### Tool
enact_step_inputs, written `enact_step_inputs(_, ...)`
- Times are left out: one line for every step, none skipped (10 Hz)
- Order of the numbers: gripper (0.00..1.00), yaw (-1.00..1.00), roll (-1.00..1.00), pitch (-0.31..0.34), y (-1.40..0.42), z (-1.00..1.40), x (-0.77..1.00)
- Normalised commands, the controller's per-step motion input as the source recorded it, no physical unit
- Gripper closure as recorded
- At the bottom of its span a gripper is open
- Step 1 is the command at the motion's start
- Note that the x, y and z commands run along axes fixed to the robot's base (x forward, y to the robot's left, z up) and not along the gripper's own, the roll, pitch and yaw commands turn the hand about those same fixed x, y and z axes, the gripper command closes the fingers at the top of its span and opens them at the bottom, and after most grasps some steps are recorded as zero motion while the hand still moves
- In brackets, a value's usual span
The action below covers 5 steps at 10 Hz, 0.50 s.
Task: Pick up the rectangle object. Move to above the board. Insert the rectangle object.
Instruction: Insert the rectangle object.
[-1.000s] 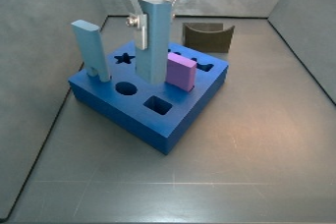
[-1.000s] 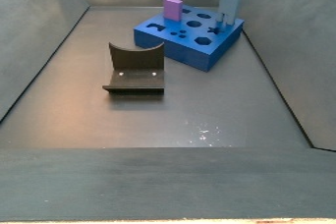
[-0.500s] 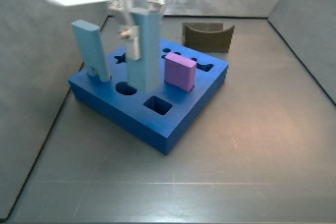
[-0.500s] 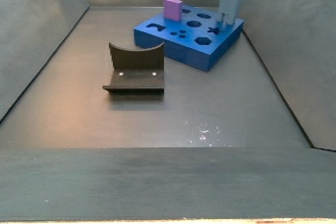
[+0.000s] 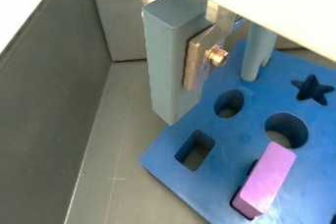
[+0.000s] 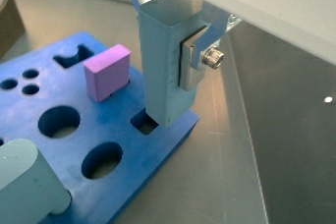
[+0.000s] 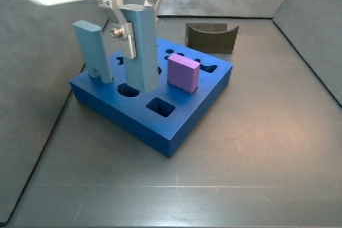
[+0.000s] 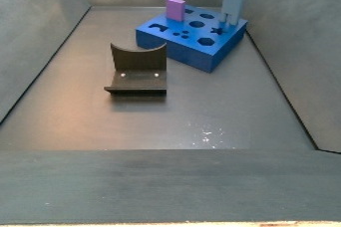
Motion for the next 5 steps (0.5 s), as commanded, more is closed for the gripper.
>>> enact_step_inputs(1.0, 0.0, 0.0, -0.009, 0.0, 0.0, 0.0)
enact_step_inputs(1.0, 0.0, 0.0, 0.0, 0.0, -0.02, 0.0)
enact_step_inputs(1.0, 0.0, -0.13, 0.169, 0.06, 0.0, 0.47)
enact_step_inputs(1.0, 0.0, -0.46, 0.377, 0.31, 0.0, 0.73)
enact_step_inputs(1.0, -0.12, 0.0, 0.266, 0.0, 0.0, 0.24)
